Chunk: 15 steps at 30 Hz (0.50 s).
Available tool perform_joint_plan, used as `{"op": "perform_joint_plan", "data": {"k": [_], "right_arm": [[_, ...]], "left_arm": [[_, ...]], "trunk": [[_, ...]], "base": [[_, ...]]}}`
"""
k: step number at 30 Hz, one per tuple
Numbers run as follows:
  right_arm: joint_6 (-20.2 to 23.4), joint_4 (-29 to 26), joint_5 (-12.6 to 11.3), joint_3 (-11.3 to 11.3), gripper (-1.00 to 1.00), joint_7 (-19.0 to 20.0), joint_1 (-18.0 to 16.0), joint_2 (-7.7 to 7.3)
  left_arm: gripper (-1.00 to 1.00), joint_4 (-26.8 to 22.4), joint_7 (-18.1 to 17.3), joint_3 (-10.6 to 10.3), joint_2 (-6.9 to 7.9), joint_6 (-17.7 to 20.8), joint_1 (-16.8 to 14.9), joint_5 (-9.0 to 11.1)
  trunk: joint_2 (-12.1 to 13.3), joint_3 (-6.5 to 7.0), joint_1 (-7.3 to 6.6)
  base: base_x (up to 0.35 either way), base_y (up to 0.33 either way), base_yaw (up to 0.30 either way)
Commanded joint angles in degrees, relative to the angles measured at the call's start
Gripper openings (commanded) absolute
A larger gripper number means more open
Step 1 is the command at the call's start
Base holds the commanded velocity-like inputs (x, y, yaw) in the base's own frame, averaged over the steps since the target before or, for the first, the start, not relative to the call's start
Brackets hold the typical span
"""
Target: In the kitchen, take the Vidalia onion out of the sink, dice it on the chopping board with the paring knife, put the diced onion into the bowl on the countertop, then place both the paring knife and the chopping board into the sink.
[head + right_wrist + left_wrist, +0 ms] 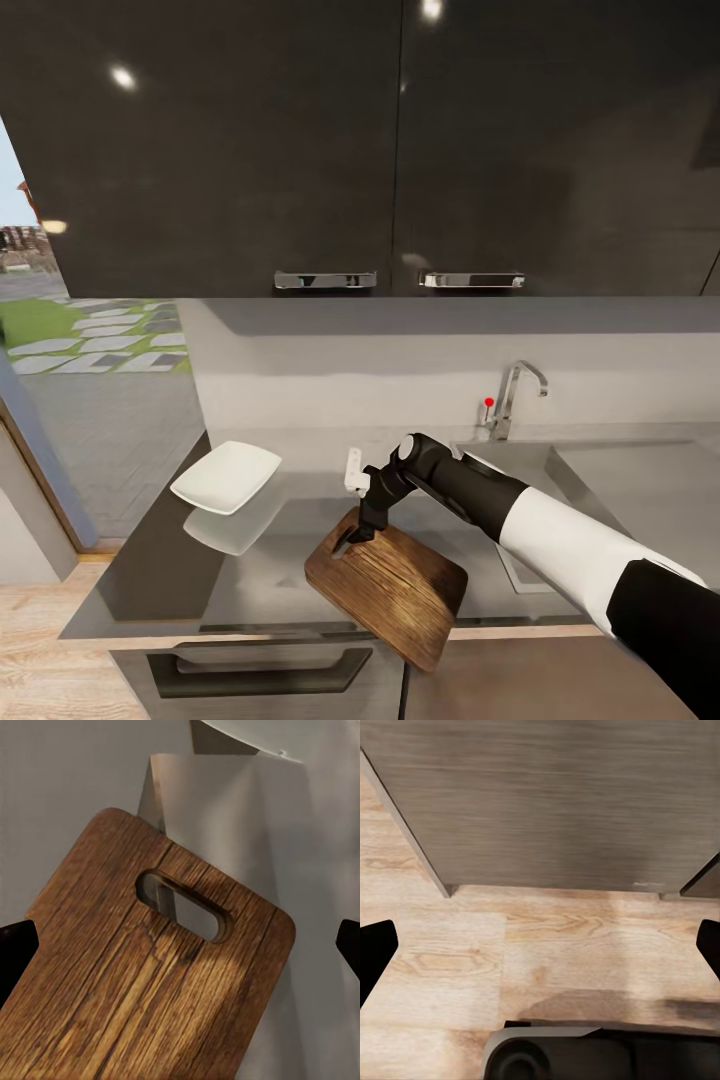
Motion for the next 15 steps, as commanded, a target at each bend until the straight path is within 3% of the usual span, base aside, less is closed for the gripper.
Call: {"op": "perform_joint_plan", "data": {"k": [1, 8, 15], "right_arm": [[0.2, -0.1, 0.4, 0.1, 1.0, 0.2, -0.1, -0.04], [0.2, -0.1, 0.4, 0.1, 1.0, 0.2, -0.1, -0.12], [0.2, -0.1, 0.4, 0.1, 1.0, 0.1, -0.1, -0.21]], "left_arm": [[1.0, 0.1, 0.0, 0.3, 0.0, -0.2, 0.0, -0.2], [1.0, 0.2, 0.0, 0.3, 0.03, -0.2, 0.7, -0.2], [1.0, 0.3, 0.0, 0.3, 0.44, -0.2, 3.5, -0.3]], "trunk": [[-0.1, -0.09, 0.04], [-0.1, -0.09, 0.04], [-0.1, -0.09, 0.04]], "base": [[0.0, 0.0, 0.0], [0.0, 0.0, 0.0], [0.0, 0.0, 0.0]]}}
